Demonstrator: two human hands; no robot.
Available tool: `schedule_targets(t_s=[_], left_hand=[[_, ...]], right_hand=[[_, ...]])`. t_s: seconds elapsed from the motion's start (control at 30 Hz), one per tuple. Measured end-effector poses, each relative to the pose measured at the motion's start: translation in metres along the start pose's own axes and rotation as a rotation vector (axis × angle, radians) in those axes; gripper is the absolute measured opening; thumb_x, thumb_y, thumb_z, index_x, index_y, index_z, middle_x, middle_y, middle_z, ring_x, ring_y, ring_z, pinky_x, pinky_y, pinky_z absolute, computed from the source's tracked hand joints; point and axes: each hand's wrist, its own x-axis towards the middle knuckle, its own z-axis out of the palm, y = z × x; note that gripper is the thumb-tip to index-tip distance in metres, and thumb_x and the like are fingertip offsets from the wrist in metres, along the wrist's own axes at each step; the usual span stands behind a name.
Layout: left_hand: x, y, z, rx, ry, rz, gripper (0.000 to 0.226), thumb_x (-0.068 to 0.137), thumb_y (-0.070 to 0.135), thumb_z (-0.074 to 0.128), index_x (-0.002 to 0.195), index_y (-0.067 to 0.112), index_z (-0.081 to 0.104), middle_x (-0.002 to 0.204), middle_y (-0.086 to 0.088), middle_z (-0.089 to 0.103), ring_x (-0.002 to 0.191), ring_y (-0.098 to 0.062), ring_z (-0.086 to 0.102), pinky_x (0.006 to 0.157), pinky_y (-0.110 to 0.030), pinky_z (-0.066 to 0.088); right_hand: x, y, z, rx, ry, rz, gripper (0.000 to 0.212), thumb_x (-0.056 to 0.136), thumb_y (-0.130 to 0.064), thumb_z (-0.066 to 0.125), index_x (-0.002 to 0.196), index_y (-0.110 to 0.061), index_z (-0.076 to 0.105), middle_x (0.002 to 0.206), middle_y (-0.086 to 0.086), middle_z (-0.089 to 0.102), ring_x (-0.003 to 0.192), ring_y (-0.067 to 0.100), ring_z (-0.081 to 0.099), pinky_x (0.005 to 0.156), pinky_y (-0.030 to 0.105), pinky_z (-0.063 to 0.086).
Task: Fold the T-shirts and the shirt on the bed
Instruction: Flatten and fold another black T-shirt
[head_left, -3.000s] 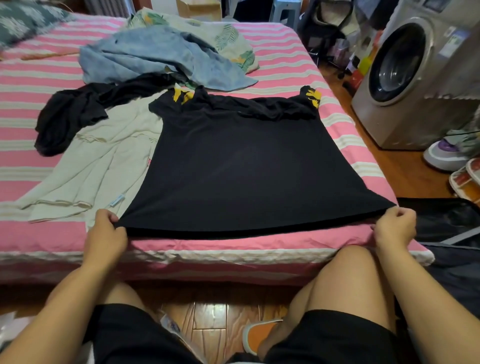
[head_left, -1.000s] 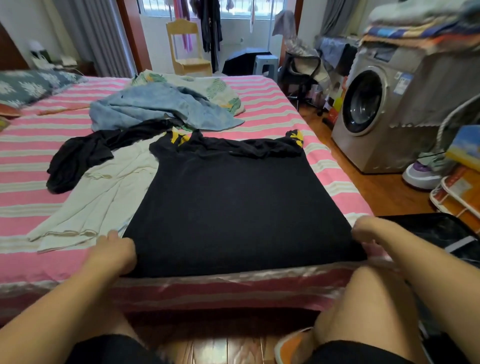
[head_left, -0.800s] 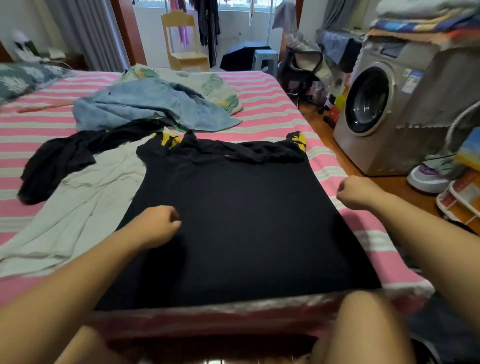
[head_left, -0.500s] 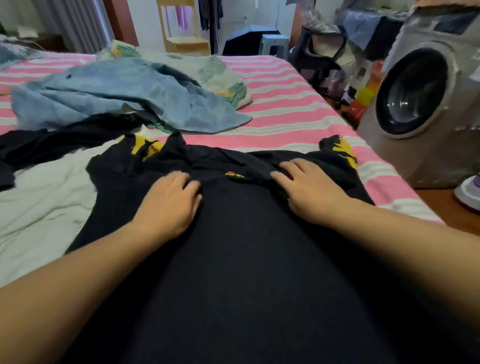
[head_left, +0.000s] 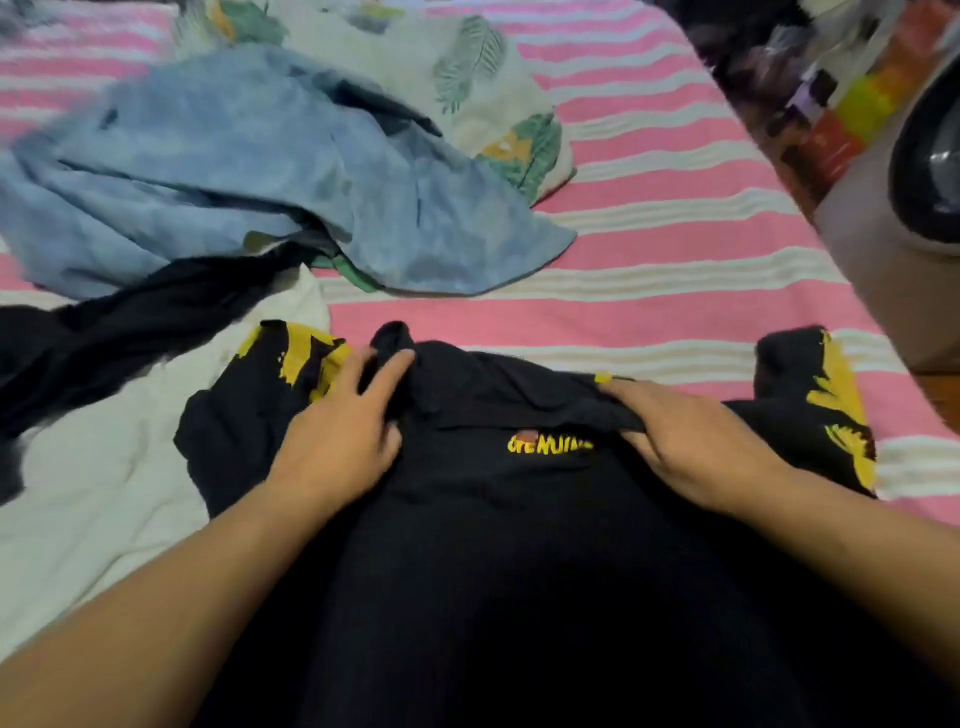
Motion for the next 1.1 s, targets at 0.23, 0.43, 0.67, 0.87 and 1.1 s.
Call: schedule_targets(t_s=[0.23, 0.43, 0.67, 0.87, 1.1], left_hand=[[0.121, -0.009, -0.033, 0.153, 0.041, 0.034, 0.027, 0.091, 0.031, 0.056, 0.101, 0.012, 0.072, 0.108, -0.017, 0.055, 0.103, -0.040, 0.052, 0.085, -0.050, 0.051], [0.149, 0.016, -0.009, 0.156, 0.131, -0.232, 0.032, 0.093, 0.025, 0.061, 0.119, 0.007, 0.057, 0.125, -0.023, 0.051, 0.116, -0.043, 0.047, 0.094, -0.052, 0.041], [0.105, 0.055, 0.067, 0.044, -0.097, -0.139, 0.058, 0.105, 0.054, 0.018, 0.161, 0.041, 0.008, 0.170, -0.003, 0.006, 0.157, -0.028, 0.000, 0.124, -0.054, 0.002], [0.110, 0.055, 0.080, 0.014, -0.060, -0.202, 0.063, 0.102, 0.059, 0.017, 0.160, 0.043, -0.001, 0.171, -0.001, -0.002, 0.156, -0.028, -0.009, 0.124, -0.059, -0.002], [0.113, 0.054, 0.077, 0.046, -0.144, -0.239, 0.063, 0.102, 0.059, 0.018, 0.160, 0.043, -0.001, 0.171, 0.000, -0.005, 0.156, -0.029, -0.010, 0.123, -0.060, -0.002]], right_hand=[[0.089, 0.037, -0.049, 0.117, 0.244, 0.369, 0.015, 0.099, -0.022, 0.051, 0.086, -0.015, 0.055, 0.091, 0.014, 0.064, 0.085, 0.039, 0.057, 0.065, 0.039, 0.036], [0.150, 0.056, -0.031, 0.137, 0.144, 0.475, 0.036, 0.101, -0.046, 0.046, 0.105, -0.012, 0.058, 0.106, 0.015, 0.065, 0.094, 0.037, 0.058, 0.070, 0.037, 0.039], [0.178, 0.070, -0.024, 0.029, 0.128, 0.421, 0.043, 0.107, -0.046, 0.031, 0.103, -0.015, 0.060, 0.109, 0.016, 0.066, 0.100, 0.038, 0.059, 0.072, 0.037, 0.036], [0.192, 0.062, -0.014, -0.146, 0.137, 0.290, 0.038, 0.108, -0.043, 0.034, 0.109, -0.012, 0.057, 0.101, 0.015, 0.066, 0.092, 0.039, 0.062, 0.069, 0.039, 0.041], [0.058, 0.118, -0.059, 0.102, 0.256, 0.198, 0.031, 0.096, -0.013, 0.055, 0.126, -0.015, 0.060, 0.118, 0.009, 0.060, 0.112, 0.032, 0.054, 0.092, 0.042, 0.045]])
